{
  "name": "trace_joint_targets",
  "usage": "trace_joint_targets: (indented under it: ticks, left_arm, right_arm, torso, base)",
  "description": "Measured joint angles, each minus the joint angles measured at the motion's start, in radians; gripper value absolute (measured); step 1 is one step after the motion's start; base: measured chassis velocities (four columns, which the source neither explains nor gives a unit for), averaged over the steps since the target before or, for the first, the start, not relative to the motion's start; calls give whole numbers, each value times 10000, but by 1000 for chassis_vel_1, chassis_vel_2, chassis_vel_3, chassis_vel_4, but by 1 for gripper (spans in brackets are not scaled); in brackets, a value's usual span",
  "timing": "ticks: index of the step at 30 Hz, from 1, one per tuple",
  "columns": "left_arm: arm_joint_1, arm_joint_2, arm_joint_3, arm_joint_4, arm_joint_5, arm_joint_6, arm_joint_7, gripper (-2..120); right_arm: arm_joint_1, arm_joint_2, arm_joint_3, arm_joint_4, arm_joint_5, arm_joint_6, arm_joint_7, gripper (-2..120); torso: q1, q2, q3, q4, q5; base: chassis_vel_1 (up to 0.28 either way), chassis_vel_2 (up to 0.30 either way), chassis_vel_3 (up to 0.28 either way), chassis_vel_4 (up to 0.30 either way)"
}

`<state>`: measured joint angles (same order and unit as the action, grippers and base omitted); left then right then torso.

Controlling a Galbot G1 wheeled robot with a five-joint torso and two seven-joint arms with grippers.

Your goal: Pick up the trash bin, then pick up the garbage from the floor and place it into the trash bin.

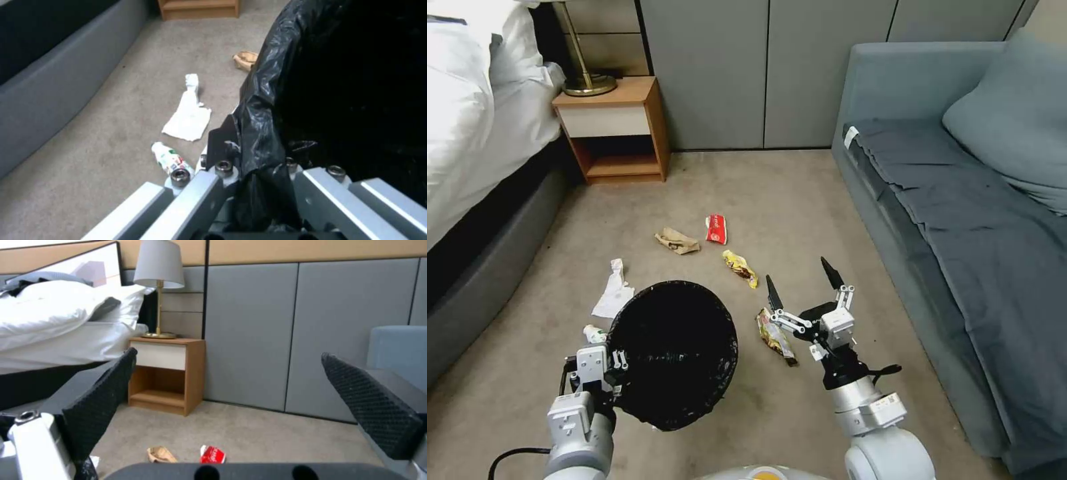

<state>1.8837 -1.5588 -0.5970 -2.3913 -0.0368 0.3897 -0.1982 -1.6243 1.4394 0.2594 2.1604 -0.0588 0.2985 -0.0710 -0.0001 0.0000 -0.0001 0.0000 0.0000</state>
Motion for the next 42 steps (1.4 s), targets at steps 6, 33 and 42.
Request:
trace_joint_targets:
  ticks: [6,33,42]
  left_arm:
    - [-8,0,12,11,-77,15,-31,1]
    - [-63,15,-8,3,-150,48,-39,1]
    - [-186,36,-91,-43,-170,151,-40,1]
  right_arm:
    - [0,8,-6,0,-7,0,-26,100]
    - [60,7,-9,-18,-15,-6,-69,100]
    - [70,-31,4,-22,-5,-6,-86,100]
  torso:
    - [1,-1,0,0,0]
    - [0,0,1,0,0]
    - [1,0,1,0,0]
  base:
    - [0,0,0,0]
    - [35,38,37,39]
    - [123,117,123,113]
